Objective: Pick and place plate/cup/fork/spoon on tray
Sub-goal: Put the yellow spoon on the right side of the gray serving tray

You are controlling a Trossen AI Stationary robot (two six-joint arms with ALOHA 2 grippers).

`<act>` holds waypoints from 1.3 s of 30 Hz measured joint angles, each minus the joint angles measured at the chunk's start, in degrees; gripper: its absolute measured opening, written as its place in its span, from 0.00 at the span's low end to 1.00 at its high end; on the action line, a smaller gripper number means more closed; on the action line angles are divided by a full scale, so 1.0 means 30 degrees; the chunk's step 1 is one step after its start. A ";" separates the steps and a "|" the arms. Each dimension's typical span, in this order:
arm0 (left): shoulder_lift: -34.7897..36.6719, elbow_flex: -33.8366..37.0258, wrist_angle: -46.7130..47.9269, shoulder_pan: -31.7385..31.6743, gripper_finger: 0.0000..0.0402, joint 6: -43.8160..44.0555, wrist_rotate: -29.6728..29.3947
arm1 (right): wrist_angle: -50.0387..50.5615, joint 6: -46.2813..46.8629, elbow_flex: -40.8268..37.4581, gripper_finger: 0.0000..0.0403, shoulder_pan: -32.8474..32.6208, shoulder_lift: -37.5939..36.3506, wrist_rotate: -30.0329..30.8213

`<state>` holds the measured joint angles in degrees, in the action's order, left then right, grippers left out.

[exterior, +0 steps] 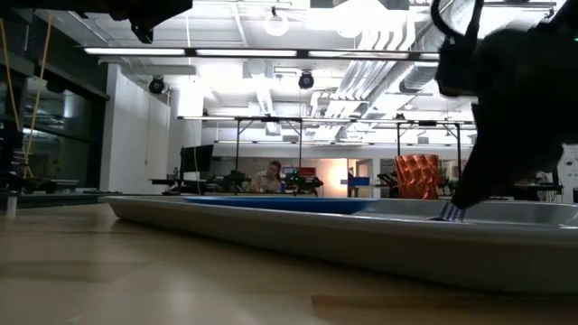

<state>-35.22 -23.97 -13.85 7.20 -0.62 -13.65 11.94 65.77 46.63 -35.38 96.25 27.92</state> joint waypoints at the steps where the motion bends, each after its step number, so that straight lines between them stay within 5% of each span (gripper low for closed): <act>1: 0.0000 -0.0006 0.0090 0.0000 0.36 0.0000 0.0000 | -0.0583 -0.0638 0.0000 0.00 -0.0076 0.0000 0.0268; 6: 0.0016 0.0000 0.0515 0.0000 0.36 -0.0365 0.0374 | -0.2802 -0.2374 0.0000 0.00 0.0133 0.0000 0.1794; 15: 0.2375 -0.0787 0.1215 0.0007 0.36 0.1008 0.6428 | -0.6670 -0.7584 0.0000 0.00 0.2218 0.0000 0.2193; 21: 0.3629 -0.0787 0.2807 0.0007 0.36 0.1031 0.5571 | -0.8335 -0.9800 0.0000 0.04 0.3849 0.0000 0.2167; 33: 0.2666 -0.0787 0.3706 0.0007 0.36 0.0983 0.4320 | -1.3734 -1.4736 0.0000 0.42 0.6935 0.0007 0.1938; 39: 0.1846 -0.0787 0.3631 0.0007 0.36 -0.0054 0.4299 | -1.6353 -1.7155 0.0000 0.57 0.9197 0.0007 -0.1132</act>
<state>-29.68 -26.33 -2.95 7.22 -0.79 -0.75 -37.12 14.30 46.63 -7.79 96.27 24.53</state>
